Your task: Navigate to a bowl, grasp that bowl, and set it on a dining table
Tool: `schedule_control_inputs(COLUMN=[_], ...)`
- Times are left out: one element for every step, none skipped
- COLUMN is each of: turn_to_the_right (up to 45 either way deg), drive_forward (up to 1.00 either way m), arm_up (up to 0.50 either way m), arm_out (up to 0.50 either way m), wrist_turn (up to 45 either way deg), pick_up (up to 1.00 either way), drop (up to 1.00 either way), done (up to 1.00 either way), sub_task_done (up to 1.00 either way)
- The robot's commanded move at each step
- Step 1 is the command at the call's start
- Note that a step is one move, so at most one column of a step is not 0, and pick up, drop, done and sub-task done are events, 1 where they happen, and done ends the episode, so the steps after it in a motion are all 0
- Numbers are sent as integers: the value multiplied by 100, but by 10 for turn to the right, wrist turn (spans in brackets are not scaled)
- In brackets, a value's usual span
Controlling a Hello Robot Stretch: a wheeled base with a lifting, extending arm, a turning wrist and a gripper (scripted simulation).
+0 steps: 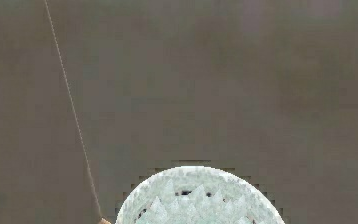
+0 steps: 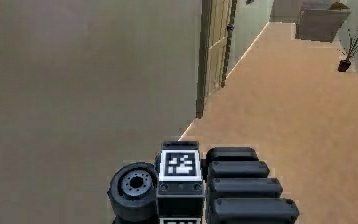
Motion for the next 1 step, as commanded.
schedule_control_inputs(turn_to_the_right=[330], drive_forward=[0], arm_up=[0], arm_out=[0], wrist_turn=[0], pick_up=[0], drop=[0], done=[0], sub_task_done=[0])
